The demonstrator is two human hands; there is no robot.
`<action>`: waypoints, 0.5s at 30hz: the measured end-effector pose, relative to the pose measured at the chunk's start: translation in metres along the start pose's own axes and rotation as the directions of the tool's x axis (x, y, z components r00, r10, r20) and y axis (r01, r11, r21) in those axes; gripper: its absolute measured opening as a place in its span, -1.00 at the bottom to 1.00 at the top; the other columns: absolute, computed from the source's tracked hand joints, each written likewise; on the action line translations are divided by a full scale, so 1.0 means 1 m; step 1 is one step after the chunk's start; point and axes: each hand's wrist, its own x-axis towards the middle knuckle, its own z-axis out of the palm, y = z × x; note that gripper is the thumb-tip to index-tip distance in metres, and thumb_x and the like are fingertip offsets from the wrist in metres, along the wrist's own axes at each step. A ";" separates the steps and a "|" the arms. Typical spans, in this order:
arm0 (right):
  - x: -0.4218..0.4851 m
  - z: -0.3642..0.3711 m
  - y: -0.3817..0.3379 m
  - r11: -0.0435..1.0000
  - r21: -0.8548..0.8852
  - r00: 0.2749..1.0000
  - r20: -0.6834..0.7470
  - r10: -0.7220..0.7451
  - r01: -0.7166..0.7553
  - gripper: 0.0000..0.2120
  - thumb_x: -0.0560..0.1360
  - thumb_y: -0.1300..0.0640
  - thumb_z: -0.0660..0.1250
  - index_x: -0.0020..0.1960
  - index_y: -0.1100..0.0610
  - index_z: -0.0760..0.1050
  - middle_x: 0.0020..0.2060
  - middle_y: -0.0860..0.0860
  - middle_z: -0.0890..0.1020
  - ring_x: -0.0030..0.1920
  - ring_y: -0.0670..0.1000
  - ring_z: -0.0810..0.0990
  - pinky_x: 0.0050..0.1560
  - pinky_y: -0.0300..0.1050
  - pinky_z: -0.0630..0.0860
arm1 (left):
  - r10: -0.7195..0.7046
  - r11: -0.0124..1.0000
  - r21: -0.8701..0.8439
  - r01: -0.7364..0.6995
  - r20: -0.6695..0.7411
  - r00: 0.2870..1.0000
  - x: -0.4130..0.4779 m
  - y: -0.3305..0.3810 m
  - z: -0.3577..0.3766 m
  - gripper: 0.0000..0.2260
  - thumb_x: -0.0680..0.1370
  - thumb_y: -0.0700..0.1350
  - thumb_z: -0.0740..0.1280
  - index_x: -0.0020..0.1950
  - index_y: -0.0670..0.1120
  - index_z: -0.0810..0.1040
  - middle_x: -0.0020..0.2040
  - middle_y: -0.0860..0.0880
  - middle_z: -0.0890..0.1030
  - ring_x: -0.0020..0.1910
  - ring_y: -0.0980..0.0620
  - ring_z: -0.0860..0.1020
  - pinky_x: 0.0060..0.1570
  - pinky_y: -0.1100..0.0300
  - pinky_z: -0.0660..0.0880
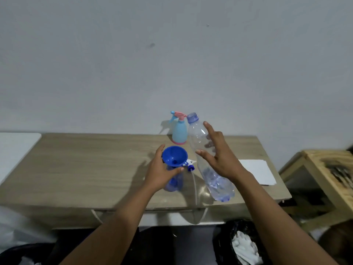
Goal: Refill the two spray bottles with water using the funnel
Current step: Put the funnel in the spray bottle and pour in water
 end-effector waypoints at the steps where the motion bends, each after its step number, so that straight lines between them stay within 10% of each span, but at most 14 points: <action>1: -0.002 -0.001 -0.002 1.000 -0.029 0.998 0.059 0.009 -0.007 -0.23 0.54 -0.11 0.37 0.56 -0.34 -0.04 0.17 -0.04 0.37 0.06 -0.15 0.53 0.07 -0.27 0.46 | -0.005 1.000 -0.004 0.005 0.006 1.000 0.001 -0.001 0.001 -0.10 0.31 0.00 0.62 0.53 0.02 0.20 0.31 0.12 0.46 0.25 0.15 0.44 0.19 0.23 0.36; 15: -0.004 -0.023 -0.019 0.945 -0.304 0.874 0.418 0.249 -0.123 -0.22 0.52 -0.15 0.39 0.51 -0.42 -0.06 0.21 0.03 0.41 0.20 0.06 0.55 0.26 0.07 0.48 | 0.042 0.999 -0.022 -0.042 -0.016 0.999 0.006 -0.004 0.008 -0.32 0.32 -0.08 0.61 0.34 0.13 0.36 0.19 0.16 0.54 0.17 0.07 0.53 0.17 -0.03 0.56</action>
